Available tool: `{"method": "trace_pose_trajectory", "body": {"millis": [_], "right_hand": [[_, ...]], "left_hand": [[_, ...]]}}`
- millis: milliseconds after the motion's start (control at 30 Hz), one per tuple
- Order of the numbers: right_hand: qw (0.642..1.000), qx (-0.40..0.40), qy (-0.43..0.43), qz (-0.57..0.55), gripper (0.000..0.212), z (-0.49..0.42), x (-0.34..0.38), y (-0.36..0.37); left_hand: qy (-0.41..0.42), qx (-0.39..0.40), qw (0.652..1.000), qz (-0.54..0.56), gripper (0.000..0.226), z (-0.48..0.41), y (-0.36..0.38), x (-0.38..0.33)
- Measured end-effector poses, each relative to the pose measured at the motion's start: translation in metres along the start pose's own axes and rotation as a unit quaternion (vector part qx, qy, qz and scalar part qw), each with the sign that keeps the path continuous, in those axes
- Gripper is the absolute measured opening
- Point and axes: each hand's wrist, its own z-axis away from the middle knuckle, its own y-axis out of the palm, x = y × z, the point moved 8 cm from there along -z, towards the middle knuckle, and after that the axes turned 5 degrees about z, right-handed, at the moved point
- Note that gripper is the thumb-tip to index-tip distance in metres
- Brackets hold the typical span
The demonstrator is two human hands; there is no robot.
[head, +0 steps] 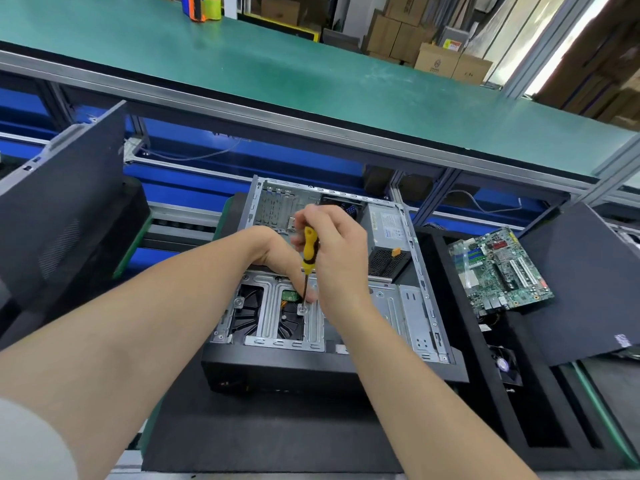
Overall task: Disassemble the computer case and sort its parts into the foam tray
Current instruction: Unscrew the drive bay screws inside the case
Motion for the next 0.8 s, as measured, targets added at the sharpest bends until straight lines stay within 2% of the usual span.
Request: {"method": "trace_pose_trajectory", "body": {"millis": [100,133,200,333,367,400,467,567,600,667,700,800], "right_hand": [[0.993,-0.109,0.005,0.053,0.025,0.012,0.001,-0.011],[0.991,-0.126,0.004,0.048,0.027,0.015,0.0,-0.01],[0.99,-0.139,0.01,0.023,0.029,0.016,-0.001,-0.005],[0.995,-0.075,0.04,-0.05,0.027,0.01,-0.006,0.01],[0.995,-0.062,0.047,-0.066,0.026,0.008,-0.006,0.01],[0.993,-0.05,0.056,-0.086,0.027,0.005,-0.006,0.009],[0.989,-0.007,0.073,-0.128,0.033,0.0,-0.007,0.01],[0.984,0.108,0.087,-0.116,0.046,-0.006,-0.008,0.017],[0.98,0.154,0.084,-0.098,0.049,-0.007,-0.008,0.021],[0.959,0.263,0.076,-0.07,0.05,-0.008,-0.005,0.032],[0.943,0.317,0.075,-0.071,0.05,-0.007,-0.003,0.036],[0.9,0.406,0.089,-0.129,0.048,-0.008,-0.001,0.037]], "left_hand": [[-0.025,0.061,0.998,-0.002,0.088,0.0,0.013,0.001],[-0.037,0.063,0.997,-0.013,0.088,0.0,0.013,0.001],[-0.05,0.057,0.997,-0.029,0.068,0.001,0.011,0.004],[-0.062,0.002,0.998,-0.013,0.035,0.002,0.001,0.01],[-0.053,0.003,0.999,-0.007,0.039,0.001,0.003,0.008],[-0.039,0.016,0.999,0.0,0.053,0.0,0.006,0.006],[-0.028,0.055,0.998,0.009,0.076,0.0,0.013,0.003],[-0.005,0.076,0.997,0.015,0.048,0.002,0.016,0.0],[0.012,0.046,0.998,0.035,0.06,-0.001,0.01,-0.001],[0.011,-0.044,0.987,0.152,0.119,-0.009,-0.008,0.011],[0.015,-0.033,0.984,0.173,0.132,-0.012,-0.007,0.011],[0.012,0.082,0.996,0.019,0.097,-0.006,0.013,0.002]]}}
